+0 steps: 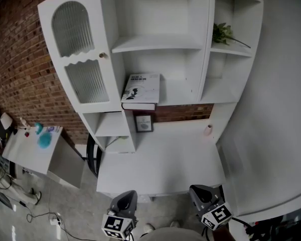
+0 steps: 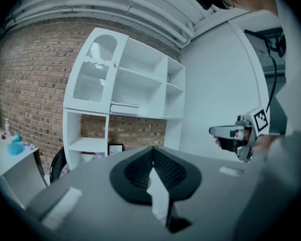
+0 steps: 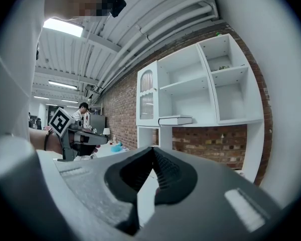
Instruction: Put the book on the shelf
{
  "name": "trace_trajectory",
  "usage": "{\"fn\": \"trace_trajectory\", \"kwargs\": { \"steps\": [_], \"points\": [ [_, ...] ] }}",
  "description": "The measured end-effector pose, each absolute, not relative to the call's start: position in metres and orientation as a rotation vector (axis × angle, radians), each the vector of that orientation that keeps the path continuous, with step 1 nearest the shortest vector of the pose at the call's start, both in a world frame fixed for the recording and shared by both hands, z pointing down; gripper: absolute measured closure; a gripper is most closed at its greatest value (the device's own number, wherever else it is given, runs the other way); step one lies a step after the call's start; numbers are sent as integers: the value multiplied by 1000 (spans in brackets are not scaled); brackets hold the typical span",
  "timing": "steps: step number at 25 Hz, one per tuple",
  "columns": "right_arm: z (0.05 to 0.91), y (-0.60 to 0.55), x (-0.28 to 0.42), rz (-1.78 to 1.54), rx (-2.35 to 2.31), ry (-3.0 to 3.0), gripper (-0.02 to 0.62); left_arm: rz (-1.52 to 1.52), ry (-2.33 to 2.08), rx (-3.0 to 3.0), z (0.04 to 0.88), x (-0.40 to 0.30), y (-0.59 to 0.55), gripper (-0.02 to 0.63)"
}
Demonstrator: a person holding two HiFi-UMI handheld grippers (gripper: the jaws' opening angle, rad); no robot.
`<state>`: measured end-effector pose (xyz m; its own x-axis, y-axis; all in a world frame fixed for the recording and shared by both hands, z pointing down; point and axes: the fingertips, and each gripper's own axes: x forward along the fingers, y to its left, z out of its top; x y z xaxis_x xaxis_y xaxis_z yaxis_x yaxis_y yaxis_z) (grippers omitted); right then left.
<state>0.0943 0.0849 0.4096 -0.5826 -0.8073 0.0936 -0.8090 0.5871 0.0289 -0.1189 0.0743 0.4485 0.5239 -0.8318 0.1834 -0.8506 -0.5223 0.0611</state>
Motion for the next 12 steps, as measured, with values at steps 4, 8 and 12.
{"fn": "trace_trajectory", "kwargs": {
  "steps": [4,8,12],
  "points": [
    [410,84,97,31,1389,-2710,594,189,-1442,2607,448,-116,74,598],
    [409,84,96,32,1385,-2715,594,173,-1418,2599,444,-111,75,598],
    [409,84,95,32,1380,-2717,594,172,-1406,2597,443,-108,75,598]
  ]
}}
